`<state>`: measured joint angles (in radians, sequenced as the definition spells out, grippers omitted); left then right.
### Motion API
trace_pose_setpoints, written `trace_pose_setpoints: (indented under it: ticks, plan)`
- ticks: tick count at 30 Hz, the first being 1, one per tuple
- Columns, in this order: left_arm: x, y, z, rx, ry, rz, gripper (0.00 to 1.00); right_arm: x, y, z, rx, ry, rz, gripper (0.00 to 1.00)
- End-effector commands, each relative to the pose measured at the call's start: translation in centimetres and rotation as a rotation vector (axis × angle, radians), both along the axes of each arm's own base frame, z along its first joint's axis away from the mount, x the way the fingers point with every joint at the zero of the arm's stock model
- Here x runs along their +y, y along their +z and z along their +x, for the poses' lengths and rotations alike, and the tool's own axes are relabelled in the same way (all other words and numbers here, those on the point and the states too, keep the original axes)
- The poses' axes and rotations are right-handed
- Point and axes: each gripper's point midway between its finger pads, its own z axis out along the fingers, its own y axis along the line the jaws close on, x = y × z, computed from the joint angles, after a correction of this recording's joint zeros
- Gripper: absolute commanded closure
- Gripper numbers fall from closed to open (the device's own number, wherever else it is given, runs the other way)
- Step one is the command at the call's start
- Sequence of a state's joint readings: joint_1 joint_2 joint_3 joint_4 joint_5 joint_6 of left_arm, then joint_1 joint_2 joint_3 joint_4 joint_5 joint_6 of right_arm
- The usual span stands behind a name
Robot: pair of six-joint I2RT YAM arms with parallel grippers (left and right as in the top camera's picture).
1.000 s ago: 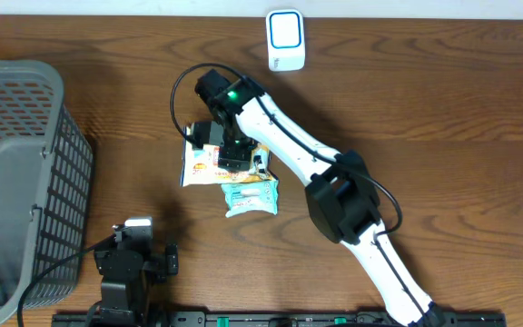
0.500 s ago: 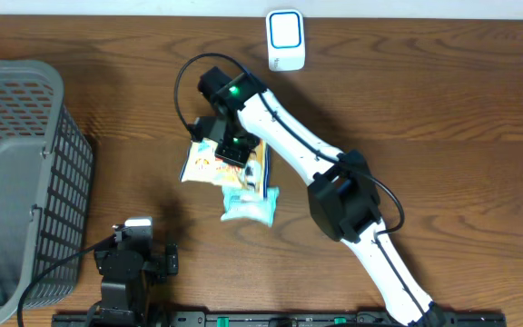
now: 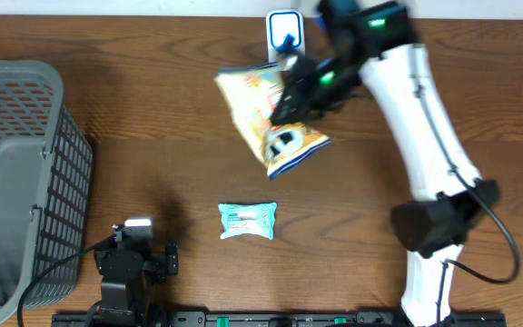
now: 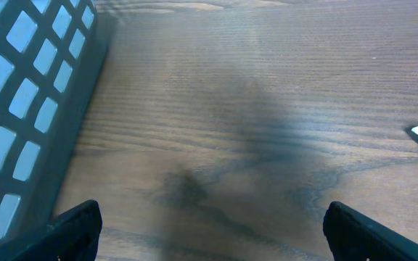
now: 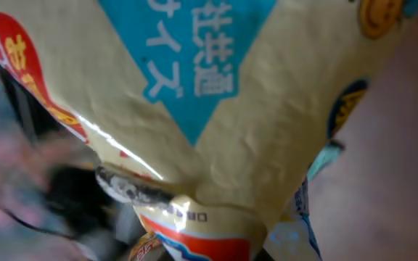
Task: Scan the item barcode
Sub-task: 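Lift the cream wipes pack up toward the scanner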
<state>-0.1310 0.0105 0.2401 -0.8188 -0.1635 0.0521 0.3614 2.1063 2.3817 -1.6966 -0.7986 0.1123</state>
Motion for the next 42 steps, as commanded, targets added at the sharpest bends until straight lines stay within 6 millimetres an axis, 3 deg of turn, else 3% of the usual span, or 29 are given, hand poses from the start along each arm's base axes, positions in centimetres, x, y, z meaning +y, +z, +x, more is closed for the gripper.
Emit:
trace_pose_setpoints:
  ticks: [1, 9, 12, 20, 26, 32, 37, 42]
  plan:
    - [0.2, -0.4, -0.2, 0.014, 0.004, 0.01, 0.02, -0.1, 1.1, 0.3, 0.229, -0.197, 0.035, 0.98]
    - [0.2, -0.4, -0.2, 0.015, 0.004, 0.01, 0.02, -0.1, 2.2, 0.3, 0.192, -0.149, 0.108, 0.99]
    - [0.2, -0.4, -0.2, 0.015, 0.004, 0.01, 0.02, -0.8, 1.1, 0.7, 0.096, -0.106, 0.052, 0.98]
    - [0.2, -0.4, -0.2, 0.014, 0.004, 0.01, 0.02, -5.0, -3.0, 2.6, -0.057, -0.153, -0.308, 0.98]
    - [0.2, -0.4, -0.2, 0.015, 0.004, 0.01, 0.02, -3.7, -3.2, 1.7, -0.1, -0.058, -0.307, 0.99]
    - [0.2, -0.4, -0.2, 0.015, 0.004, 0.01, 0.02, -2.9, -6.1, -0.6, 0.12, -0.119, -0.337, 0.99]
    - [0.2, -0.4, -0.2, 0.014, 0.004, 0.01, 0.02, 0.1, -7.3, -4.7, 0.523, -0.105, -0.075, 0.99]
    - [0.2, -0.4, -0.2, 0.015, 0.004, 0.01, 0.02, 0.9, -7.5, -6.1, 0.842, -0.18, 0.136, 0.99]
